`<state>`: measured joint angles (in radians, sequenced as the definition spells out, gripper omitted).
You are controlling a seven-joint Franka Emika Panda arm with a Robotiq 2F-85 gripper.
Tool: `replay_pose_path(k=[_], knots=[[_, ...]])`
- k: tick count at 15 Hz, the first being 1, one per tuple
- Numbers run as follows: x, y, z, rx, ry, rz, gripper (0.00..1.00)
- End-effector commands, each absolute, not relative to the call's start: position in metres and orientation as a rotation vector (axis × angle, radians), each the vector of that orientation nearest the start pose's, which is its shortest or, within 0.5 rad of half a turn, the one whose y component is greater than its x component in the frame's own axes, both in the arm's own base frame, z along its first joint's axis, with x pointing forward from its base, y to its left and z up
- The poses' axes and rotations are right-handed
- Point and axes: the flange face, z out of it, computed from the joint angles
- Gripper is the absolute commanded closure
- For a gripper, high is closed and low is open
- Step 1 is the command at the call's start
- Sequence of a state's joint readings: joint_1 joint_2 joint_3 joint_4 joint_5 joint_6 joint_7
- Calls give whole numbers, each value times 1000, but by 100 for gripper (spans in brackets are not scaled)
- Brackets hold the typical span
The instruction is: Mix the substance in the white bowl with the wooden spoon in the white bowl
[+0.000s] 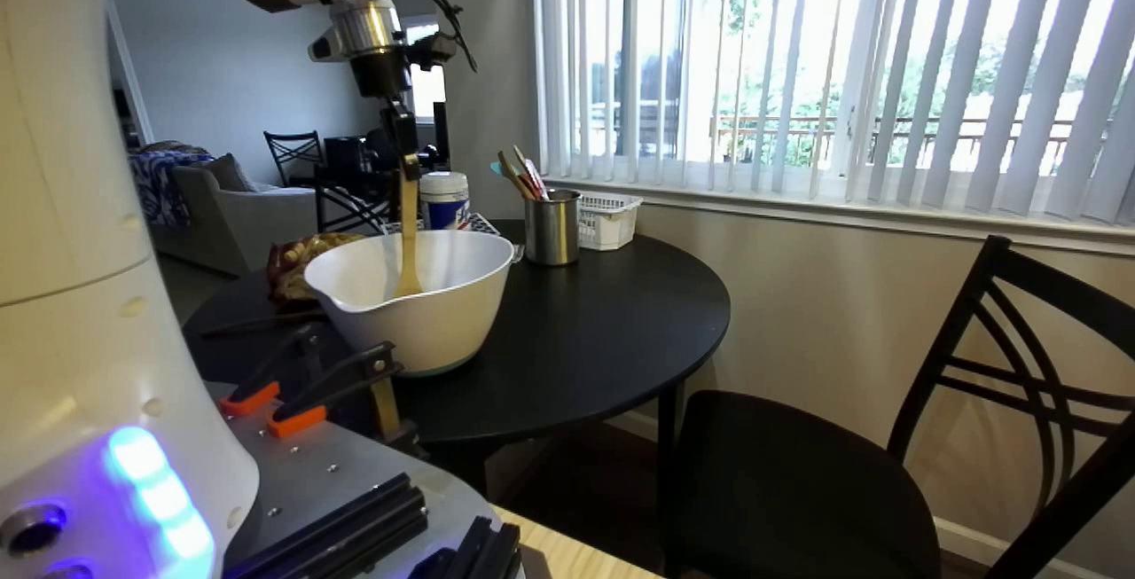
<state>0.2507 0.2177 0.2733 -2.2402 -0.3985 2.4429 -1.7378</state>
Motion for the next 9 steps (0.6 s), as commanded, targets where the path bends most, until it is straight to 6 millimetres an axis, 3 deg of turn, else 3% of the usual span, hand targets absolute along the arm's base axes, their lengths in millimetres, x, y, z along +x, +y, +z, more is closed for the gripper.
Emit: replay_pose_path(k=[1,9], knots=[[460,271,262,859,2796,-212,97],[457,262,262,853,2760,-267,97]])
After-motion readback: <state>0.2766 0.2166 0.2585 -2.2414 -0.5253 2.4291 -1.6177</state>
